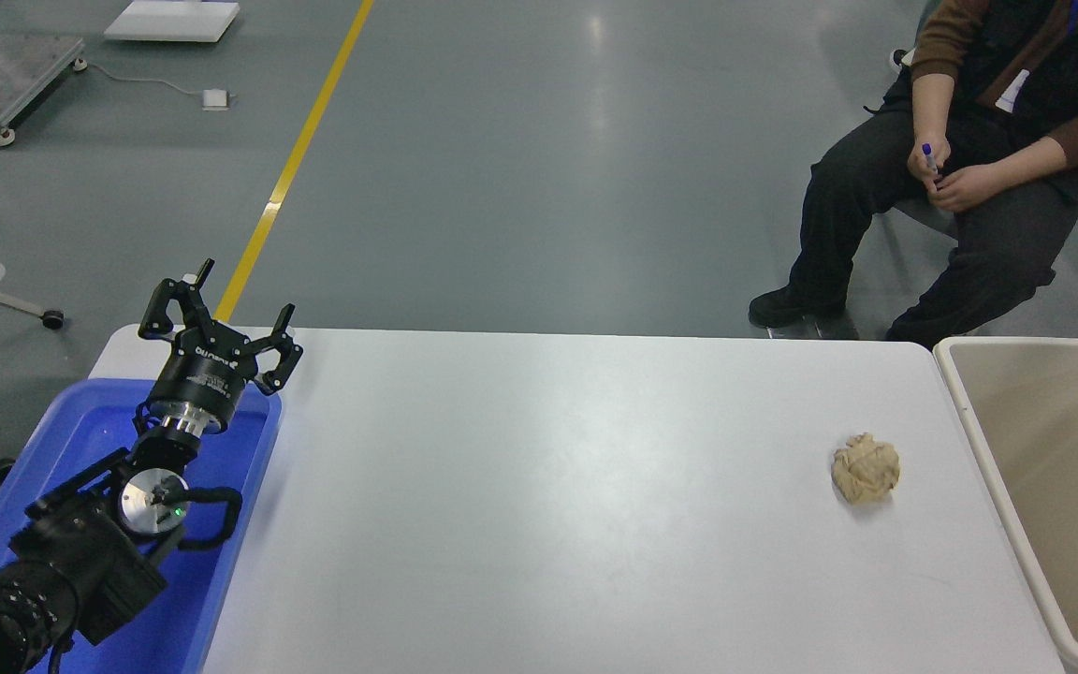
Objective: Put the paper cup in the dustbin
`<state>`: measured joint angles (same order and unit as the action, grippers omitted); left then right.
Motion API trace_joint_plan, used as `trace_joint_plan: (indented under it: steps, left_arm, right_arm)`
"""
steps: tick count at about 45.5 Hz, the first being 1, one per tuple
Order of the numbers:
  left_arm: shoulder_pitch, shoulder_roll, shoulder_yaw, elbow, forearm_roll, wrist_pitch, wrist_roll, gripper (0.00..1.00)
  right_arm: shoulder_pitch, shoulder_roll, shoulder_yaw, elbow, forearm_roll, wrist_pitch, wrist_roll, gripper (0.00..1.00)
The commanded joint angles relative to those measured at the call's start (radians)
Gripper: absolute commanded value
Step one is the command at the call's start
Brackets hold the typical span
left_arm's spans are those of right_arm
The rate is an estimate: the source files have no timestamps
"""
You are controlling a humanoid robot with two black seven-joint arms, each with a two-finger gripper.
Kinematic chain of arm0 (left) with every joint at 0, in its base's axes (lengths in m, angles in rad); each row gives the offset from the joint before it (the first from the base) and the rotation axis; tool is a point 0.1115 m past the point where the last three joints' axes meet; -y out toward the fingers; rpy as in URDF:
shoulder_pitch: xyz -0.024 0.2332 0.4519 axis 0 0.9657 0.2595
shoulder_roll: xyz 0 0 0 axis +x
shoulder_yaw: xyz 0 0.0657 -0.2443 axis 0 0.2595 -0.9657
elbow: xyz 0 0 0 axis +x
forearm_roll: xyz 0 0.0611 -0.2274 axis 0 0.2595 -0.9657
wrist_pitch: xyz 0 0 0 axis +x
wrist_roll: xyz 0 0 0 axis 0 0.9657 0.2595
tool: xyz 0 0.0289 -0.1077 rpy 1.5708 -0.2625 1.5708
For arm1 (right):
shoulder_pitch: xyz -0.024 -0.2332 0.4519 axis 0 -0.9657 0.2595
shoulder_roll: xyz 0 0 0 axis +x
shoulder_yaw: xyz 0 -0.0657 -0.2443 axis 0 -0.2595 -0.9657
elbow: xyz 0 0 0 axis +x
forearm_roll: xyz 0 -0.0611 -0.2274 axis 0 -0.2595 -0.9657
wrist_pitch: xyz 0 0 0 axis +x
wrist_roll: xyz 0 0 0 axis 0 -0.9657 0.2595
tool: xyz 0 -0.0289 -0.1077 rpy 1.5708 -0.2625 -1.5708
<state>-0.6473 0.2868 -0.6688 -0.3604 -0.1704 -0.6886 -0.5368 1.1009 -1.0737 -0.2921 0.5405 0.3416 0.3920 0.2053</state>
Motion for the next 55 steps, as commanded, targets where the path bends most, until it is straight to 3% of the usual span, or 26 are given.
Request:
trace_joint_plan:
  steps: [1, 15, 26, 36, 55]
  left_arm:
    - [0.0, 0.0, 0.0, 0.0, 0.0, 0.0, 0.0, 1.0]
    - [0.0, 0.0, 0.0, 0.0, 0.0, 0.0, 0.0, 1.0]
    - [0.0, 0.0, 0.0, 0.0, 0.0, 0.0, 0.0, 1.0]
    - [0.0, 0.0, 0.0, 0.0, 0.0, 0.0, 0.0, 1.0]
    - [0.0, 0.0, 0.0, 0.0, 0.0, 0.0, 0.0, 1.0]
  right_arm:
    - [-0.203, 0.126, 0.031, -0.14, 0.241, -0.082, -0.02, 0.0]
    - [-0.378, 0.256, 0.344, -0.185, 0.312, -0.324, -0.127, 0.0]
    - [-0.464, 0.461, 0.499, -0.461, 0.283, -0.401, -0.242, 0.0]
    - [-0.475, 0.561, 0.501, -0.499, 0.272, -0.501, -0.245, 0.0]
    - [-0.481, 0.641, 0.561, -0.499, 0.27, -0.567, -0.267, 0.0]
